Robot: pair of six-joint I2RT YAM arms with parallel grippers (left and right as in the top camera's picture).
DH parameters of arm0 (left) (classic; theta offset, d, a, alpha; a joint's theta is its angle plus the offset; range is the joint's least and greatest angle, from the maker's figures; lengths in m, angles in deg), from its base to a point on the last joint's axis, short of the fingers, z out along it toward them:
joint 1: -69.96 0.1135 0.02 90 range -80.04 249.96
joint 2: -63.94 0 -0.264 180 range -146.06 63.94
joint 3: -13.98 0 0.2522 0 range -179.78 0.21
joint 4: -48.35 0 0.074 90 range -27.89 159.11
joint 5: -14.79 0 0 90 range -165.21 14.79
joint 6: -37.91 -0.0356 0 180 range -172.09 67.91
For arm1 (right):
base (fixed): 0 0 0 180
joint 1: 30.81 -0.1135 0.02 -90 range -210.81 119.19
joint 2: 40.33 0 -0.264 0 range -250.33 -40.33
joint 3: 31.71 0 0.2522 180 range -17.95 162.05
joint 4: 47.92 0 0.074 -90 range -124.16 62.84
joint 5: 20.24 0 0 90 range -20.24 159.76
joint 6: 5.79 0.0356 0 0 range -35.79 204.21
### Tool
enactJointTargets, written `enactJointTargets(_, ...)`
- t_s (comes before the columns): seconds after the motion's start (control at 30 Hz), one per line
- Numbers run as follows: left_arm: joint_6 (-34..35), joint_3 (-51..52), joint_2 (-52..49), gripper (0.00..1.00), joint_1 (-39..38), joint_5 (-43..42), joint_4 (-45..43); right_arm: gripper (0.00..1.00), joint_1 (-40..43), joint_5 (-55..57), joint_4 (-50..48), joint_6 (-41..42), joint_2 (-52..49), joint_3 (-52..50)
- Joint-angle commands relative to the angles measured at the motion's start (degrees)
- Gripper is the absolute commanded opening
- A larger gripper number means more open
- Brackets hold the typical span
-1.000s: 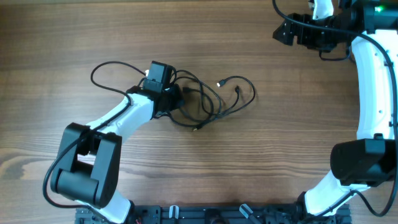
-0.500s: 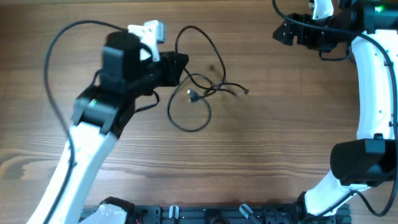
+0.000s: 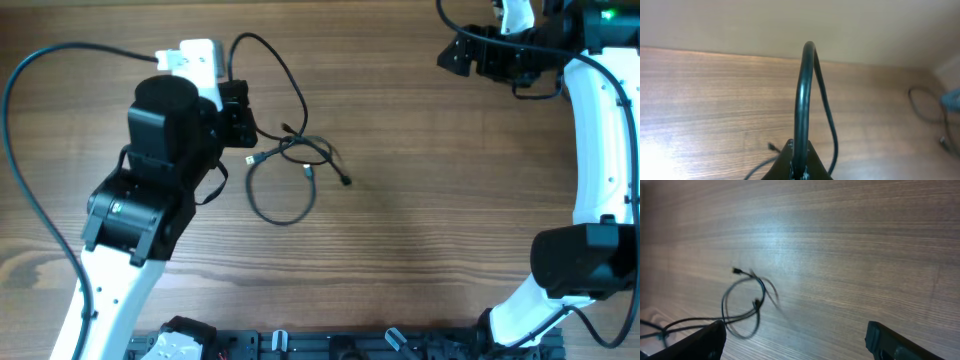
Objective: Untangle cables
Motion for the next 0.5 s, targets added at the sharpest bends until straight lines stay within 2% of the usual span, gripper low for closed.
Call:
enactJointTargets(0.0,-11.7,-0.6,-1.3,0.04,0.0,-11.2,-0.3,0.91,-2.5,-4.1,0.5,-4.4,0.8,-0.4)
enactJointTargets(0.1,-11.0,-0.7,-1.5,0.04,0.0,-13.5,-1.2,0.91,-5.0,-9.0,0.8,-8.5,0.8,-0.4)
enactJointTargets(0.2,-6.9,-0.7,-1.5,0.04,0.6,-13.5,-3.6,0.91,-7.8,-11.5,1.0,-11.0,0.8,-0.4)
enactJointTargets(0.47,12.2,-0.7,-1.4,0.04,5.2,-13.5,-11.4,0.91,-14.4,-11.7,1.5,-11.2,0.8,-0.4)
